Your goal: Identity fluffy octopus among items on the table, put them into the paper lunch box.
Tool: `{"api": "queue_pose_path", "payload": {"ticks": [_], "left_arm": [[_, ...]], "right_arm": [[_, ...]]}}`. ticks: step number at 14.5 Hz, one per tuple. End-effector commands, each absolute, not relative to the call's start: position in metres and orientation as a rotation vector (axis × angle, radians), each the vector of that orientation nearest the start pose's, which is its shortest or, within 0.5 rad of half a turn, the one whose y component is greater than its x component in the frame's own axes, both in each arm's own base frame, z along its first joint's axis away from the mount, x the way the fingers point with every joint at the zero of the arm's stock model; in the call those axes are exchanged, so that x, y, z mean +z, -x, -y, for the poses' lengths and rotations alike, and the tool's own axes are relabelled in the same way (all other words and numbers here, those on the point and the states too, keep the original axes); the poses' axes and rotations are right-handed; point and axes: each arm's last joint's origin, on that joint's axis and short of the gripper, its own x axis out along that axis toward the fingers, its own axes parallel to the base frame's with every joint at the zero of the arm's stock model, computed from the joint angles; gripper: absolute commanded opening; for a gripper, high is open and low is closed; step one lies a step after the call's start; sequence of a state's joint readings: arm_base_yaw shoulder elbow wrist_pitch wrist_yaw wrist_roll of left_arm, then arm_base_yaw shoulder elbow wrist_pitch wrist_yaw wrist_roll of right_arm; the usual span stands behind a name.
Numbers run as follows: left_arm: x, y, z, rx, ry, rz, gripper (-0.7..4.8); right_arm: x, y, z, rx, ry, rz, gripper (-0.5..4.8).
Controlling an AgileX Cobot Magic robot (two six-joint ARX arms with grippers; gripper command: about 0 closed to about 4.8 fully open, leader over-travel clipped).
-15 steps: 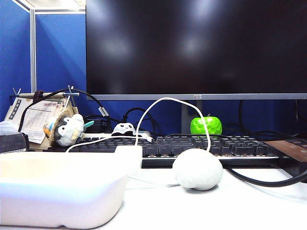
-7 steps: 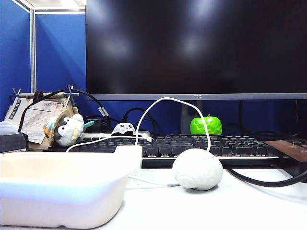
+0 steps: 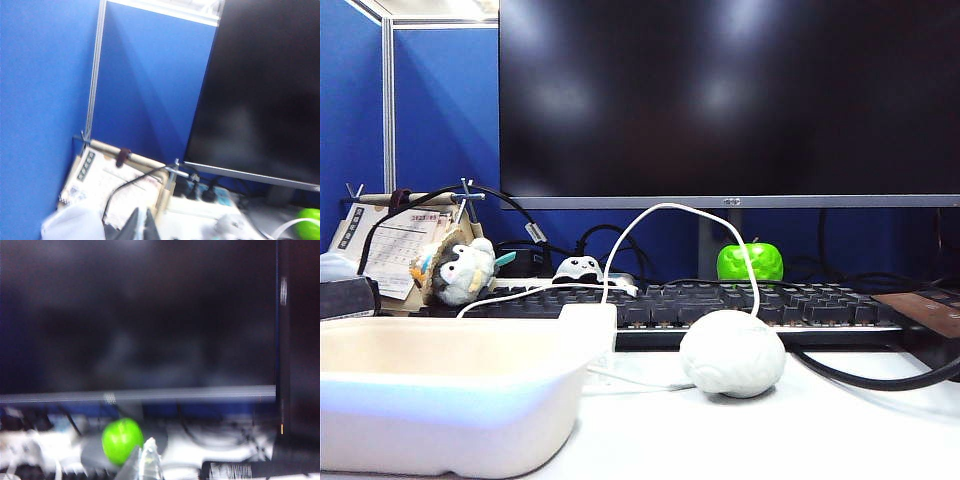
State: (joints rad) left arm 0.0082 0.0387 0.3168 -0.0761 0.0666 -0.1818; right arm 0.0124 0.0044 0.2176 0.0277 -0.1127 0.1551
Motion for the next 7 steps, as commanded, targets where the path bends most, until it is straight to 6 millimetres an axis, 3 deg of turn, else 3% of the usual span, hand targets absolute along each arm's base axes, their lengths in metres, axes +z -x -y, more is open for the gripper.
{"api": "queue_pose_path", "payload": {"ticks": [1,3,4,7], "left_arm": [[0.301,-0.068,0.003,-0.123,0.214,0.091,-0.06],[0.333,-0.079,0.005,-0.206,0.219,-0.019,-0.06],[0.351,-0.097,0.008,-0.284,0.226,-0.099,-0.06],[0.364,-0.144,0.011,-0.415,0.250,-0.279,-0.06]], "right_arm": [[0.267,-0.068,-0.004,0.142,-0.150,0.173,-0.06],[0.289,-0.070,-0.005,0.161,-0.167,0.019,-0.06],[0.310,-0.078,-0.008,0.267,-0.176,-0.061,-0.06],[0.346,-0.109,-0.013,0.402,-0.223,-0.249,-0.06]]}}
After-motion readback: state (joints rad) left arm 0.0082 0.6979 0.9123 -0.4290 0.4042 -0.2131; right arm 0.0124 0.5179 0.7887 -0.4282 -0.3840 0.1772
